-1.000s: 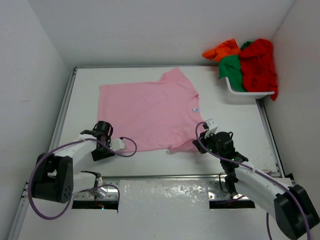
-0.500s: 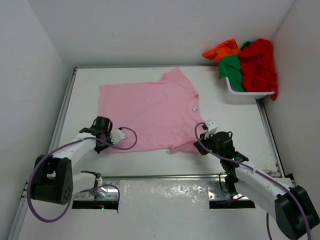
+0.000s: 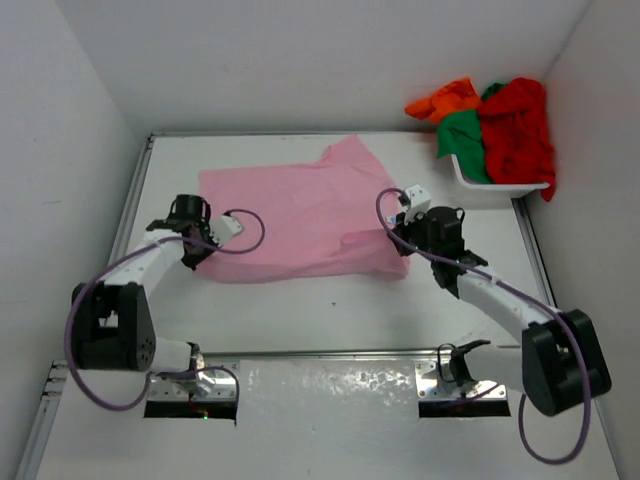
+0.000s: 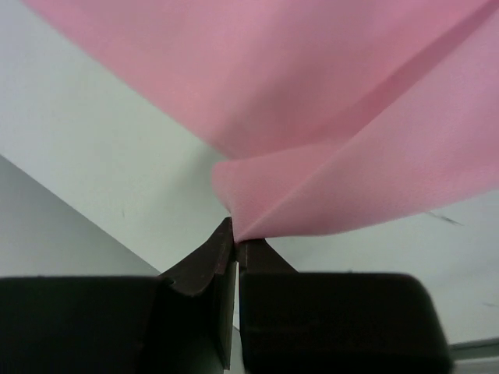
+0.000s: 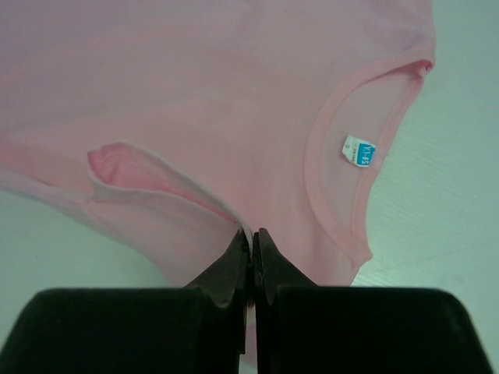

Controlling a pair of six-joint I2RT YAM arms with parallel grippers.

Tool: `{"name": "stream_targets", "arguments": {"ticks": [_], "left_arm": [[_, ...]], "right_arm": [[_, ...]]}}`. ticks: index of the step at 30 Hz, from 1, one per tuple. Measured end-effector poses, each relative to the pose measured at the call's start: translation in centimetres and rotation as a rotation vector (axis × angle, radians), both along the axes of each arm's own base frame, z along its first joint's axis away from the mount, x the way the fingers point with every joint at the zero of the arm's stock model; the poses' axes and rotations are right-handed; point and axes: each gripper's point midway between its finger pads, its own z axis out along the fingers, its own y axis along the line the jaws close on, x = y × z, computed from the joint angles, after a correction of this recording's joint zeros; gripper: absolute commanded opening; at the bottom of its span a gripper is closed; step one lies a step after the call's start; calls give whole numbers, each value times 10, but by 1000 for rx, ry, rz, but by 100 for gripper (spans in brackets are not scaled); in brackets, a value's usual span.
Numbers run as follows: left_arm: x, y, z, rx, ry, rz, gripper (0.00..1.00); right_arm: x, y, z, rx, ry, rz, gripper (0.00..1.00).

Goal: Fold and stack the t-shirts
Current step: Fold the flattened tshirt in 1/3 of the way

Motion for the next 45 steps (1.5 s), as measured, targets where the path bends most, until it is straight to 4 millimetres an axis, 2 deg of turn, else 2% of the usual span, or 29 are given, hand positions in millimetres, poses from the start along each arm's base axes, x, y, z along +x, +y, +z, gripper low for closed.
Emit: {"name": "stream_targets", "arguments": {"ticks": [5, 8, 11, 16, 20, 28, 34, 43, 45], "left_arm": [[29, 24, 1, -31, 4, 145, 0], [36, 23, 0, -54, 1, 168, 0], [38, 21, -9, -66, 30, 189, 0], [44, 21, -29, -74, 88, 243, 0], [51, 26, -33, -60, 89, 295, 0], [65, 38, -24, -23, 42, 400, 0], [69, 39, -33, -22, 58, 445, 0], [82, 43, -39, -10, 41, 503, 0], [87, 45, -40, -7, 35, 515, 5]], "right_arm": [[30, 7, -7, -34, 27, 42, 0], [49, 17, -5, -48, 19, 77, 0], [62, 21, -7, -67, 10, 98, 0], [81, 25, -16, -108, 11, 128, 0], [97, 26, -24, -136, 17, 139, 0], [117, 23, -35, -166, 34, 136, 0], [138, 29, -35, -175, 22, 145, 0], [150, 29, -61, -208, 93, 156, 0], [157, 29, -63, -212, 101, 149, 5]]}}
